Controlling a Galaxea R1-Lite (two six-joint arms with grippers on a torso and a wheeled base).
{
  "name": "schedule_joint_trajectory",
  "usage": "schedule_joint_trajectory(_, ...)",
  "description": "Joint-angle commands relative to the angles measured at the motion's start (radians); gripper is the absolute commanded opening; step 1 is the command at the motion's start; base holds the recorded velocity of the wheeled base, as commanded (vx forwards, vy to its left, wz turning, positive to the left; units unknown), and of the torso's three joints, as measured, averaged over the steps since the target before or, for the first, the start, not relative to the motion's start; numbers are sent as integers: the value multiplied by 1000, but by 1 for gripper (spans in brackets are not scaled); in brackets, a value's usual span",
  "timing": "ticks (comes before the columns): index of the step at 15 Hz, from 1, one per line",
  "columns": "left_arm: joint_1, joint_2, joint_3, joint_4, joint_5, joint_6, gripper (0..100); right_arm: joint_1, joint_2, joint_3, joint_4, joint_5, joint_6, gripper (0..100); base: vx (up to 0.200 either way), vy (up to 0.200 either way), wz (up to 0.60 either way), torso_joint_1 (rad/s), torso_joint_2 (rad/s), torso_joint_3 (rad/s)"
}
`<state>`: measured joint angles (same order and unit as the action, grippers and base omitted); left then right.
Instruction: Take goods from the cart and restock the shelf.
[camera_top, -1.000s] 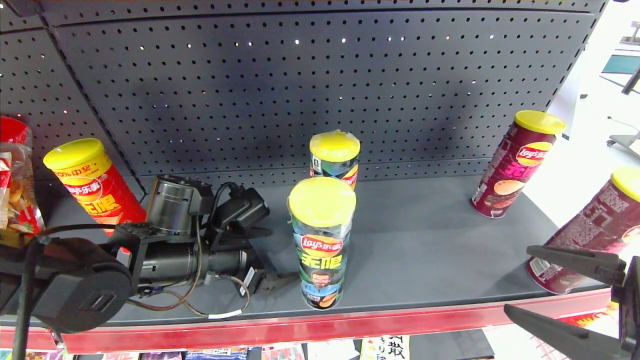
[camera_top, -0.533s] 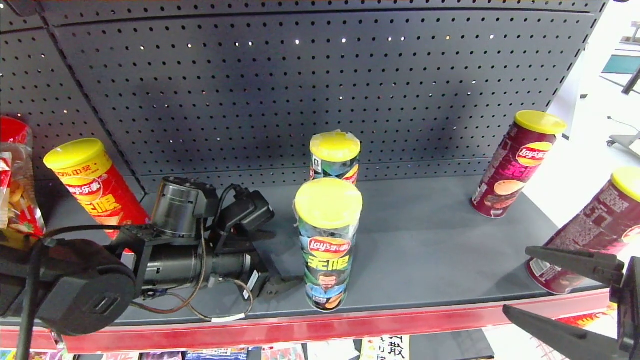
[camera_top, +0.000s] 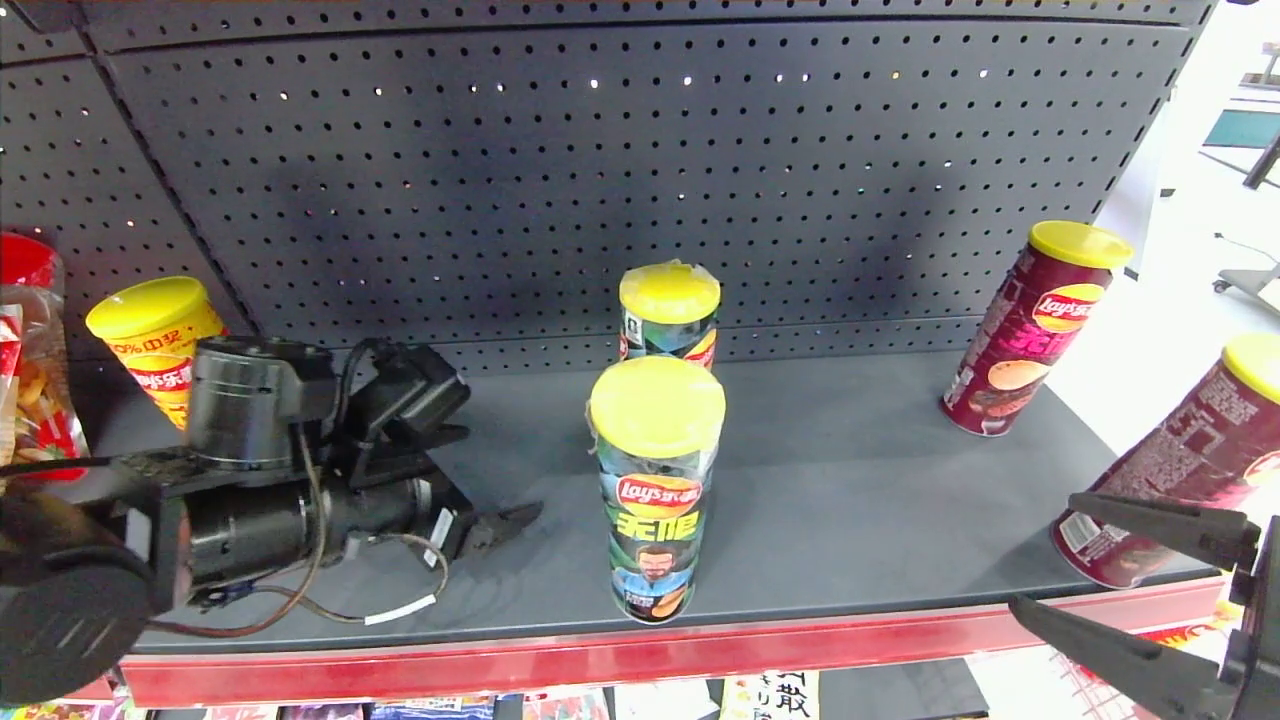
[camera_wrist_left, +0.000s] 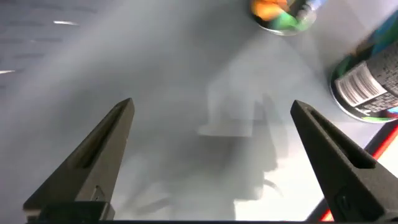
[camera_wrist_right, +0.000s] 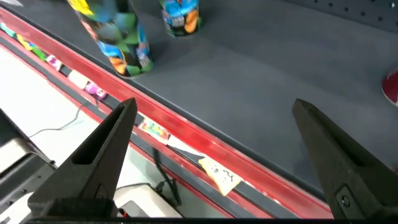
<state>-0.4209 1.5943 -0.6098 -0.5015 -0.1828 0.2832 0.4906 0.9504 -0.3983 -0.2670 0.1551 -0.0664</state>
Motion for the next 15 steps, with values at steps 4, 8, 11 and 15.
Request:
schedule_joint_trajectory(4, 19, -436, 206, 24, 252, -125, 100, -72, -78, 75, 0, -66, -7, 100, 0, 0, 0, 0, 0, 0)
schedule_joint_trajectory(8, 53, -596, 305, 83, 325, -95, 100, -267, -122, 85, 0, -66, -10, 100, 0, 0, 0, 0, 0, 0)
schedule_joint_trajectory(11, 68, -605, 277, 92, 333, -85, 100, -330, -136, 84, 2, -63, -13, 100, -67, 0, 0, 2, 1, 1)
schedule_joint_trajectory(15, 70, -629, 288, 93, 336, -85, 100, -327, -156, 107, 2, -65, -16, 100, -200, 0, 0, 2, 6, 2)
